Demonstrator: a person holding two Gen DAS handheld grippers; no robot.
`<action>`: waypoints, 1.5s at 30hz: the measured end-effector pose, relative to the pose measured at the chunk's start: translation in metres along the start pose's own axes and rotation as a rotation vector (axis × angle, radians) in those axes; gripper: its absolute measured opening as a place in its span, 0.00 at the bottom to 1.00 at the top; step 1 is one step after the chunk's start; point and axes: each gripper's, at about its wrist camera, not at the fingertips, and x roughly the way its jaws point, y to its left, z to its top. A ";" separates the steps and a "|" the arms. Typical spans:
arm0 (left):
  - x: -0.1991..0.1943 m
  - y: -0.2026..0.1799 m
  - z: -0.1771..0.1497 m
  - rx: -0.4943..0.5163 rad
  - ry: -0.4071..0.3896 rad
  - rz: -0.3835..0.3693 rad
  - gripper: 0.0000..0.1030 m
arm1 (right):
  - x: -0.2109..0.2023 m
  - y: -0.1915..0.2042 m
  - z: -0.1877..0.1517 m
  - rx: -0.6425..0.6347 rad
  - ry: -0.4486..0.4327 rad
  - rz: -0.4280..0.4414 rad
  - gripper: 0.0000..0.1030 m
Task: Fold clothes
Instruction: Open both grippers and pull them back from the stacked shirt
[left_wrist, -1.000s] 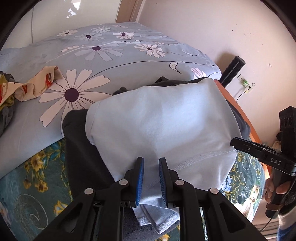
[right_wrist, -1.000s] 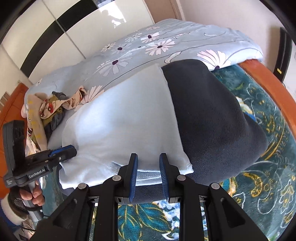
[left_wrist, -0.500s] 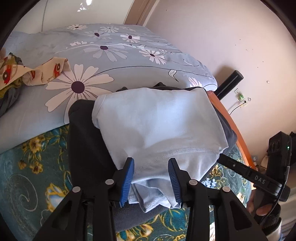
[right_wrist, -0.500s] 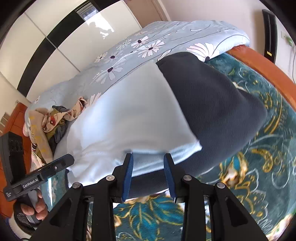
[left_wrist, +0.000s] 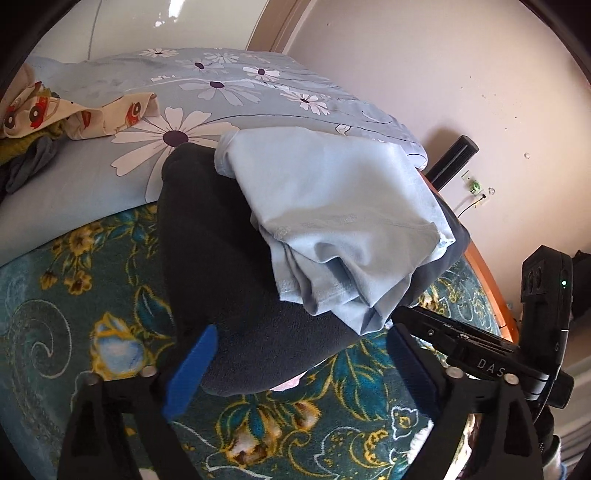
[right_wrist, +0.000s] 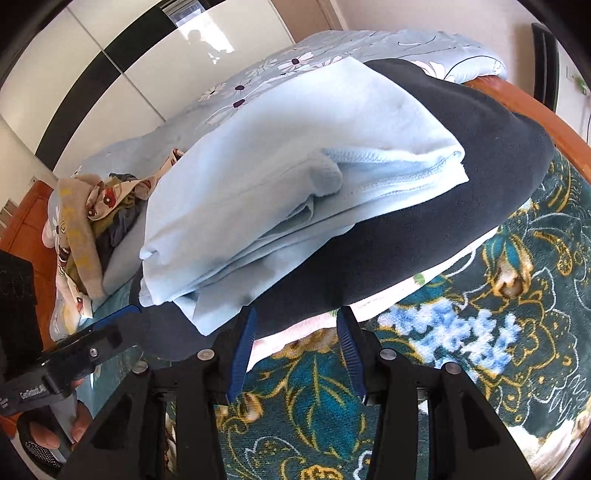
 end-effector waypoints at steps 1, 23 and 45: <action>-0.001 0.000 -0.002 0.008 -0.009 -0.001 1.00 | 0.002 0.002 -0.001 -0.008 0.001 -0.008 0.55; 0.008 0.018 -0.023 0.008 -0.057 0.275 1.00 | 0.010 0.016 -0.013 -0.132 -0.067 -0.197 1.00; 0.030 0.006 -0.030 0.087 0.008 0.268 1.00 | 0.010 0.009 -0.028 -0.096 -0.057 -0.250 1.00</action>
